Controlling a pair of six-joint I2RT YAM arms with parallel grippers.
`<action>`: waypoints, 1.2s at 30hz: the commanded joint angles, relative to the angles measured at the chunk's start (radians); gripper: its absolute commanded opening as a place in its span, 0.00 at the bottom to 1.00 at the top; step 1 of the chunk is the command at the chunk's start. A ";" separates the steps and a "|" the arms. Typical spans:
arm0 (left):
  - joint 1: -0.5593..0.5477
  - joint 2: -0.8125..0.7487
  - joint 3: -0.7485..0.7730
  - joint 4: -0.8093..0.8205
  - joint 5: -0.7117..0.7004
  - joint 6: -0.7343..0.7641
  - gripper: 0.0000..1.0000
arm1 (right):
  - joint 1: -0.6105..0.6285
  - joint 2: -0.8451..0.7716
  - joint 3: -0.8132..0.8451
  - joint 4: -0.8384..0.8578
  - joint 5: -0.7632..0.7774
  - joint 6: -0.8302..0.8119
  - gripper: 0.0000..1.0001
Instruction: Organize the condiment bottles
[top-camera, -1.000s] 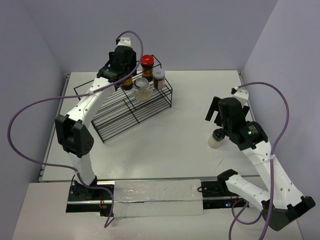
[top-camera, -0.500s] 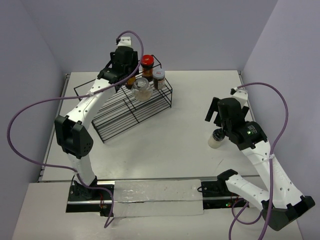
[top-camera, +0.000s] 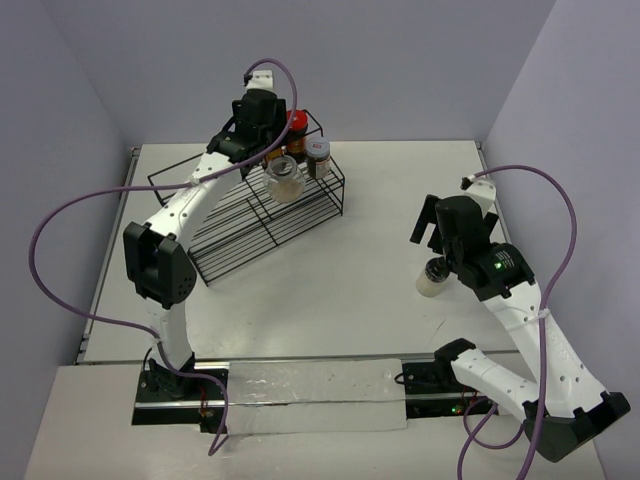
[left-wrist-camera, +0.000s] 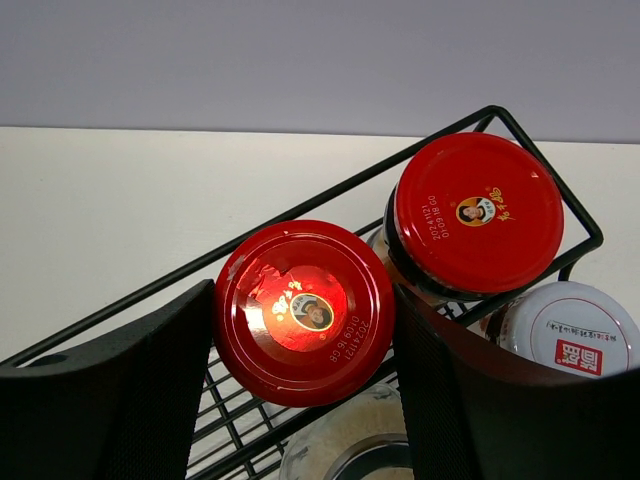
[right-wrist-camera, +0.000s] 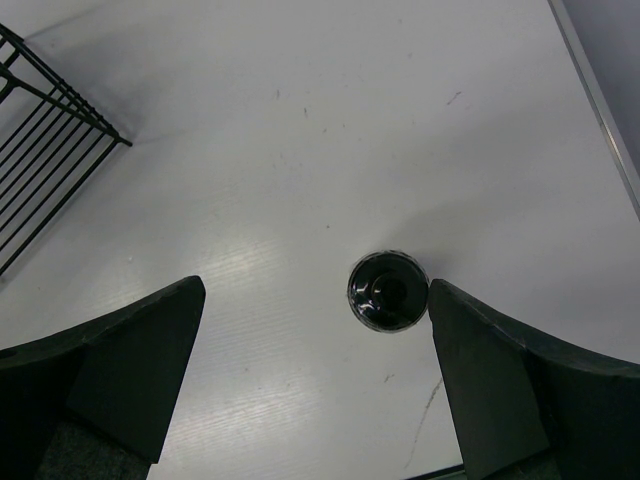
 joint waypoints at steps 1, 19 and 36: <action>-0.022 0.000 0.068 0.053 0.012 0.000 0.21 | -0.003 -0.015 -0.008 0.025 0.017 0.007 1.00; -0.055 -0.140 0.073 -0.021 -0.030 0.026 0.99 | -0.004 0.012 -0.135 0.009 0.086 0.108 1.00; -0.104 -0.415 -0.024 -0.061 -0.065 -0.044 0.99 | -0.112 0.070 -0.310 0.091 0.007 0.207 1.00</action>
